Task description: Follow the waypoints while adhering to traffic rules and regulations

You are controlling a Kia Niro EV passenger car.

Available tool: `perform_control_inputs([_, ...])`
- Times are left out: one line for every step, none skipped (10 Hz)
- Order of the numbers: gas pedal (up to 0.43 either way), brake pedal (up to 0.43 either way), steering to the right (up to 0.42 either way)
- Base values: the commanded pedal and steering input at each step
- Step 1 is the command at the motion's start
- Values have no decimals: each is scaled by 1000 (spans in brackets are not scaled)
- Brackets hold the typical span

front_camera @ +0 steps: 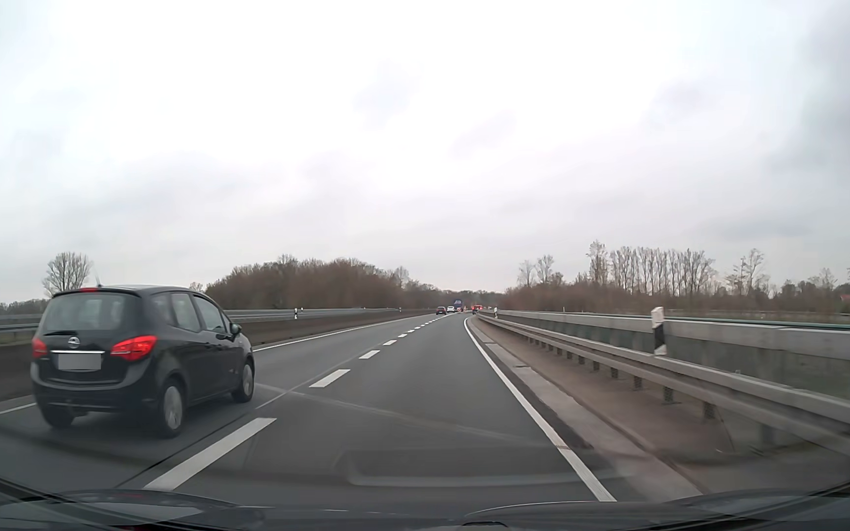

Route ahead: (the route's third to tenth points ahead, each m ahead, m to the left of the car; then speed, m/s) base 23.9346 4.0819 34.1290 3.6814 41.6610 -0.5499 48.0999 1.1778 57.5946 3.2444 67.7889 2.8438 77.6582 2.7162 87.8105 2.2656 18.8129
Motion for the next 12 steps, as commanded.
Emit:
perform_control_inputs([59, 0, 1])
perform_control_inputs([59, 0, 1])
perform_control_inputs([59, 0, 2])
perform_control_inputs([59, 0, 2])
perform_control_inputs([59, 0, 2])
perform_control_inputs([59, 0, 1])
perform_control_inputs([59, 0, 2])
perform_control_inputs([59, 0, 2])
perform_control_inputs([59, 0, 2])
perform_control_inputs([59, 0, 2])
perform_control_inputs([67, 0, 2])
perform_control_inputs([67, 0, 2])
